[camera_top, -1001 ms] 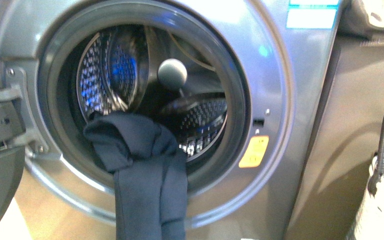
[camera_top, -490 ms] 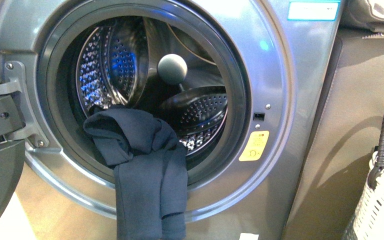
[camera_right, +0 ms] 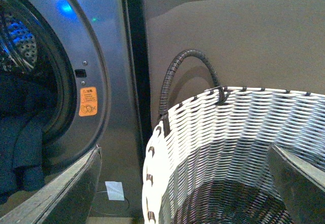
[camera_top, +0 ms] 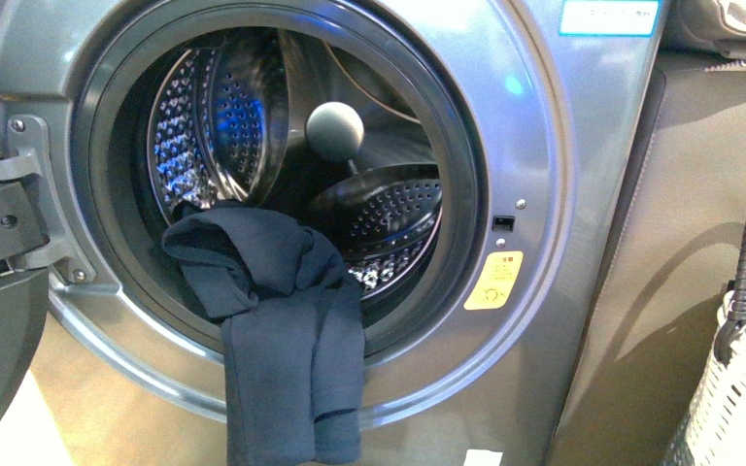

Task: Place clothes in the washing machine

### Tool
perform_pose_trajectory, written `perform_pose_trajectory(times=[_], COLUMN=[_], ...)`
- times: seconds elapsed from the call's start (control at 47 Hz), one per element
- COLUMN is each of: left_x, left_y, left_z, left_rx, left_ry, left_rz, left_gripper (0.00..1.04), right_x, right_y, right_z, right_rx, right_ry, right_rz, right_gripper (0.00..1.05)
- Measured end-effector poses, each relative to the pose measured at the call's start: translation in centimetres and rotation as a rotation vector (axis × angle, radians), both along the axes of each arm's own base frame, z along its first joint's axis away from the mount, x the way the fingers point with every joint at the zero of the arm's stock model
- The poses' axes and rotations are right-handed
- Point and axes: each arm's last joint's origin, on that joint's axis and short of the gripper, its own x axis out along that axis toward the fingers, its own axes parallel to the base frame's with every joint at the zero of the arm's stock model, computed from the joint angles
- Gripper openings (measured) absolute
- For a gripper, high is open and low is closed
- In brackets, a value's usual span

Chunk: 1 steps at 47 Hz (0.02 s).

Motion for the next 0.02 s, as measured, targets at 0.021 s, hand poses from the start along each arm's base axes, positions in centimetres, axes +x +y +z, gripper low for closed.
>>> perform_pose_trajectory(times=[0.021], left_x=[0.0], left_y=[0.0], left_z=[0.0], left_rx=[0.0], left_ry=[0.0], left_rz=[0.0], left_gripper=[0.98], right_x=[0.0], right_y=[0.0], right_z=[0.0], right_rx=[0.0], right_ry=[0.0], right_rz=[0.0], right_gripper=[0.97])
